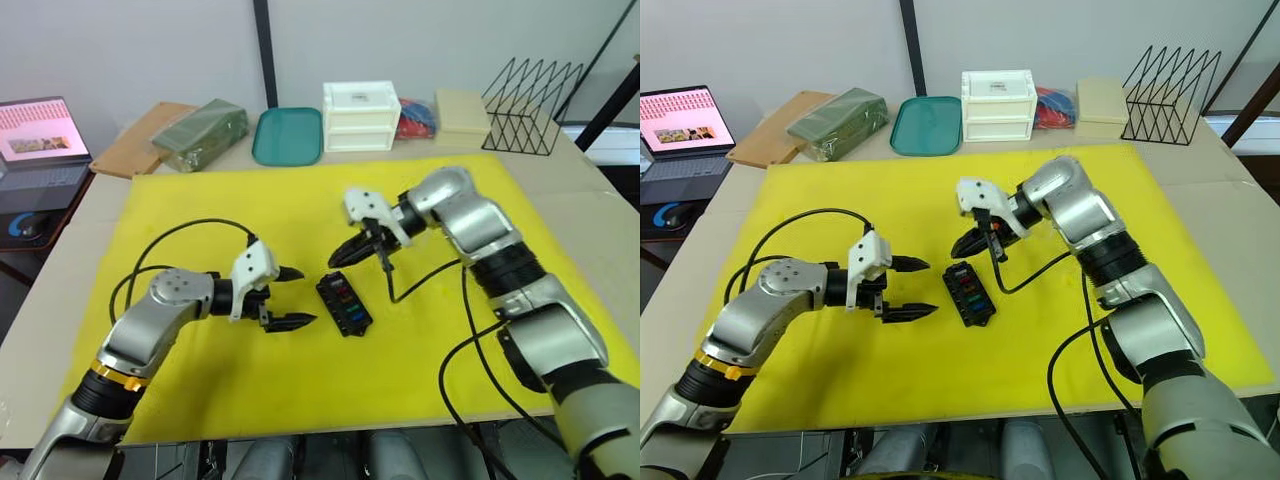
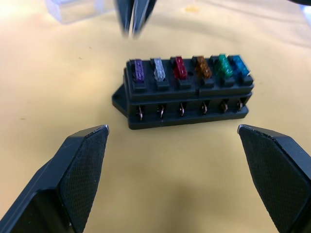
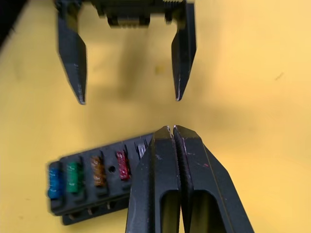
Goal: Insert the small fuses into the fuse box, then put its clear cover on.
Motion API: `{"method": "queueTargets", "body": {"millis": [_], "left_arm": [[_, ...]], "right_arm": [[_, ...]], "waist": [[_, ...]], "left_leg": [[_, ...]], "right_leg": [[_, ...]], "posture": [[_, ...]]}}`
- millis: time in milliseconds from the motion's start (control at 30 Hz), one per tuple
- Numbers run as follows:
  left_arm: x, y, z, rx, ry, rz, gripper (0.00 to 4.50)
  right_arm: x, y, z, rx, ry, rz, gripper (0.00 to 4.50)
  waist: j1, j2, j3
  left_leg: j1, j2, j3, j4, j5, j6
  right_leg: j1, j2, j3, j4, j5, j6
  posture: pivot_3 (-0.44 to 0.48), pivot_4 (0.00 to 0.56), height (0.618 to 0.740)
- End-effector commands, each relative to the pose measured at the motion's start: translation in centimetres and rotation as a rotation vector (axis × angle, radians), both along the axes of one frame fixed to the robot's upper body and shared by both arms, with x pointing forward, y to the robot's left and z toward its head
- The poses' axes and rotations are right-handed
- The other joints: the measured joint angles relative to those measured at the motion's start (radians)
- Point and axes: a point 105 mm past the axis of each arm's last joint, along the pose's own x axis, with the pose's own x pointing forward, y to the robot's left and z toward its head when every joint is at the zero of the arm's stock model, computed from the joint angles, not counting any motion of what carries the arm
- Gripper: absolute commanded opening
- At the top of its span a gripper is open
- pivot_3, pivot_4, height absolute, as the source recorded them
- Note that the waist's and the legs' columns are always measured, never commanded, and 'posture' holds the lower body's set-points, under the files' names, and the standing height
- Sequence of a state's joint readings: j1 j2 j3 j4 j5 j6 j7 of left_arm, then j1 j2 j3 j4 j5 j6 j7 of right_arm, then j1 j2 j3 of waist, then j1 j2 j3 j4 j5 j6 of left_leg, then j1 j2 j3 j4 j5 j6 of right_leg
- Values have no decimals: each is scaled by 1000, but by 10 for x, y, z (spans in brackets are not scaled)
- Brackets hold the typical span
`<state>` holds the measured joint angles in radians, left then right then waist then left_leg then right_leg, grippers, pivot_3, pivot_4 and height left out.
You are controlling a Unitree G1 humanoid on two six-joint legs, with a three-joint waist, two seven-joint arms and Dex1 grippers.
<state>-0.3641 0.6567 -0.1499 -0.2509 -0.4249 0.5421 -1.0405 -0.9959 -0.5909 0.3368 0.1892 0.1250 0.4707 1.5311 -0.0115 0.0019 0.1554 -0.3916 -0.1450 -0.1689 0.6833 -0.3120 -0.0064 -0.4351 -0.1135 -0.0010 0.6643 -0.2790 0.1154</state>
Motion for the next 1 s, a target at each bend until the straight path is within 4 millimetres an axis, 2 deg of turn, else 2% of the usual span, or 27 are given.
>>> {"method": "queueTargets", "body": {"millis": [33,67,167,333,500,567,700,800,1000], "left_arm": [[-4,14,22,-27,-38,13,4500],[-5,17,24,-28,-38,19,4500],[-11,36,31,-6,-31,53,4500],[-23,70,32,63,-3,115,4500],[-29,92,33,97,14,168,4500],[-30,93,34,96,14,177,4500],[-28,98,36,89,5,203,4500],[-27,90,37,74,-2,187,4500],[-16,67,35,78,-51,111,4500]], "right_arm": [[-14,-17,16,41,-53,-43,55],[-18,-22,17,41,-59,-62,55],[-29,-54,10,6,-67,-178,591],[-41,-100,1,-59,-92,-371,2167],[-45,-128,4,-75,-112,-508,3873],[-45,-137,5,-82,-116,-540,4463],[-47,-152,-3,-100,-124,-618,4463],[-43,-153,-4,-68,-117,-644,4463],[-7,-138,2,50,-163,-695,4463]], "waist": [[1,0,0],[2,0,0],[1,0,0],[0,0,0],[3,0,0],[8,0,0],[21,0,0],[24,1,0],[22,1,0]], "left_leg": [[0,0,0,0,0,0],[0,0,0,0,0,0],[0,0,0,0,0,0],[0,0,1,-1,0,0],[0,0,1,-1,0,0],[0,0,1,-1,0,0],[1,0,1,-1,0,0],[1,0,1,-1,0,0],[2,1,2,-1,0,0]], "right_leg": [[0,0,0,0,0,0],[0,0,0,0,0,0],[0,0,0,0,0,0],[0,0,1,0,0,0],[1,0,1,-1,0,0],[1,0,1,-1,0,0],[2,0,0,-1,0,0],[2,0,1,-1,0,0],[3,0,1,-1,0,0]], "posture": [[0,150,740],[0,150,740],[0,150,740],[0,150,740],[0,150,740],[0,150,740],[0,150,740],[0,150,740],[0,150,740]]}}
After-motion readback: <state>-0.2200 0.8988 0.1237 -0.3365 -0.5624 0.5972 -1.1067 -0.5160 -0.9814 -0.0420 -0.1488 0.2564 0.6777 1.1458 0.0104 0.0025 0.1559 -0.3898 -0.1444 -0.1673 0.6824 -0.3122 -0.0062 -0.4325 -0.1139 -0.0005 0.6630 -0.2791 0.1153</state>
